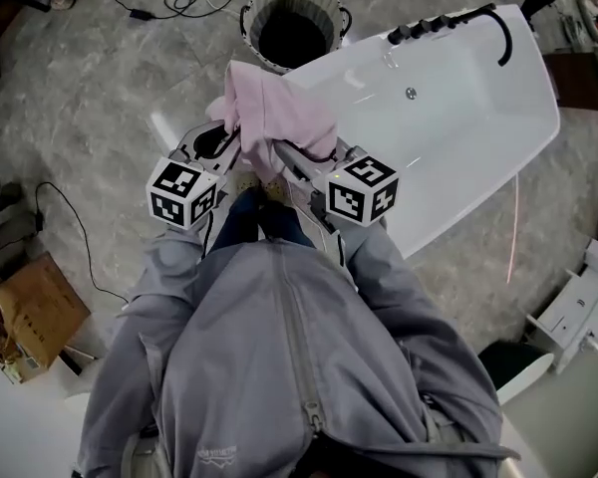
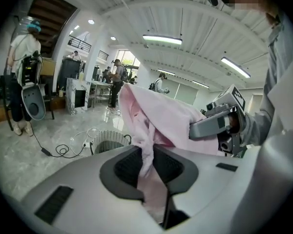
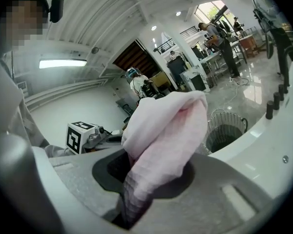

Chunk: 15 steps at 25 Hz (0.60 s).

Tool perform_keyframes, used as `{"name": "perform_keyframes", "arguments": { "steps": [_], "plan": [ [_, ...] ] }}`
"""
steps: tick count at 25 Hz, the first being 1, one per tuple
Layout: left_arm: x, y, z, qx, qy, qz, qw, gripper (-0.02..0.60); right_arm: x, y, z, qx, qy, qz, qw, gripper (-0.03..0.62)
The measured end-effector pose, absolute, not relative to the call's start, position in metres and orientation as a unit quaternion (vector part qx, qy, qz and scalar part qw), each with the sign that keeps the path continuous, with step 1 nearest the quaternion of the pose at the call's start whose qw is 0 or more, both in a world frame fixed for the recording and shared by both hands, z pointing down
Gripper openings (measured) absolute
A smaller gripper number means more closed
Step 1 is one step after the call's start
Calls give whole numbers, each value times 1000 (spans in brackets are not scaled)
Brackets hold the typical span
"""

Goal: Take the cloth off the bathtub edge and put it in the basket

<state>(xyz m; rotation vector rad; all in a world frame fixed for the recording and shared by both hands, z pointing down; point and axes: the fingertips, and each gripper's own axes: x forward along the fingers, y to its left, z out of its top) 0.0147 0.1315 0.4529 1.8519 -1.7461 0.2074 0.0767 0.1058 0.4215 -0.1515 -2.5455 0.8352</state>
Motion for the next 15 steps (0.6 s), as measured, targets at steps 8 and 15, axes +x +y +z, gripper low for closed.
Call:
{"name": "perform_keyframes", "arguments": {
  "steps": [8,15],
  "plan": [
    [-7,136,393,672,-700,59,233,61,54,101,366,-102,-933,285,194,91],
    [-35,135,348,655,-731,54,182,61,22,92,324,-136,-943,257,164,89]
  ]
}}
